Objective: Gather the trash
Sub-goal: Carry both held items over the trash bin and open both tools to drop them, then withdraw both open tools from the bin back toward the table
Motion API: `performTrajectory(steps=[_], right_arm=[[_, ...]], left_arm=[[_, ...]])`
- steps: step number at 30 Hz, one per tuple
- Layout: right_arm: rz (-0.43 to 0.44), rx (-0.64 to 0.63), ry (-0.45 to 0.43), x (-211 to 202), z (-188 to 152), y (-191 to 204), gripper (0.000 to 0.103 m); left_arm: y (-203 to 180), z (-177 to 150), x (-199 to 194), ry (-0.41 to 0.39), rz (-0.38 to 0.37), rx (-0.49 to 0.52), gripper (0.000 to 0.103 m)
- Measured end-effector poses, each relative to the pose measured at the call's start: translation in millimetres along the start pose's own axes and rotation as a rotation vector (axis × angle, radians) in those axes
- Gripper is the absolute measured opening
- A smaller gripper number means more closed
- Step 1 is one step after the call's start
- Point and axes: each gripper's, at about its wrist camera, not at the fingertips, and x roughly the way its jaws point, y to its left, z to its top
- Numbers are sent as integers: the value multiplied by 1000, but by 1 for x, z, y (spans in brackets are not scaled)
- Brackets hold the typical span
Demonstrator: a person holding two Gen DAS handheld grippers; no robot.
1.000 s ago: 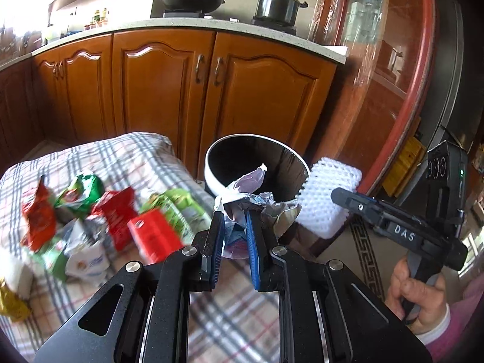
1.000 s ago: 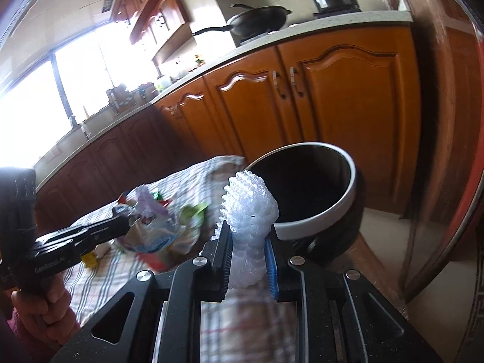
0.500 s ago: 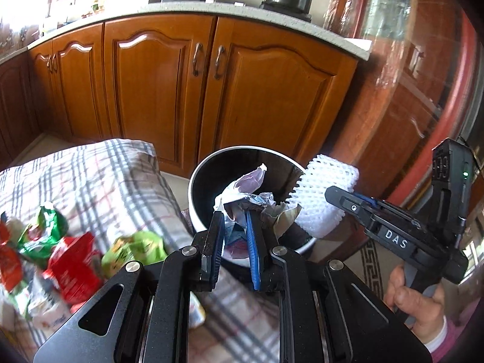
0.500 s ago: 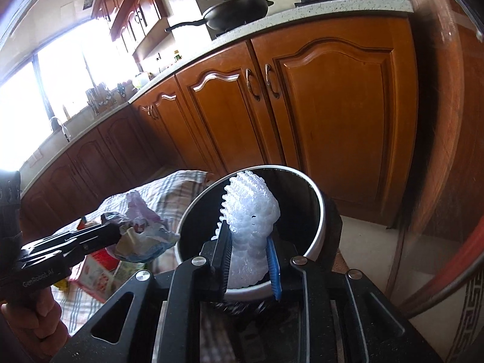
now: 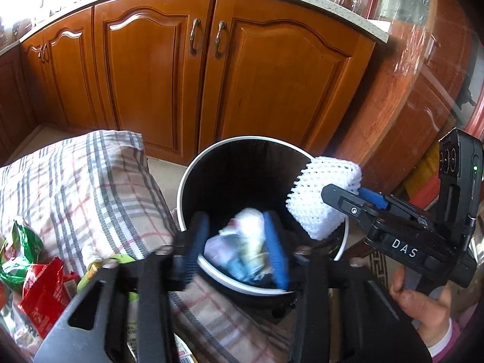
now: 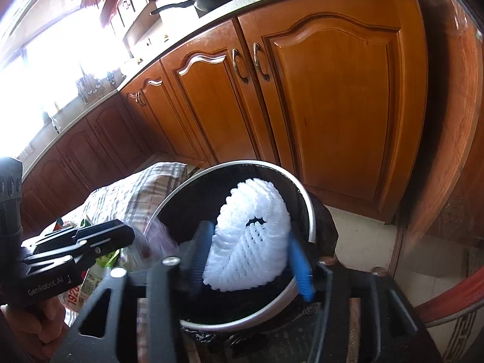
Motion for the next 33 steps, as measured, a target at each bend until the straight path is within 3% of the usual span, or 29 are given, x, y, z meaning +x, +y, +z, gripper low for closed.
performTrajectory(steps=[4,9,17,25,33], right_arm=[[6,13,-1,-1,1,-1,61],[18,11,-11,-3,2,-1,77],[32,15,-31,-10,-1,14,78],[81,29,-63,-41,-35,46,86],[141,9,-51,-60,-79,94,87]], left_arm=[[-2,-2,-5,-10,-3,5,55],[-2,-12,-27,-41,-16,-4,64],[12,-39,-88,-129,-54,-31,67],[46,-82,-136,-170,-18,-69,69],[93,-129,-170,-173,89,-120,69]])
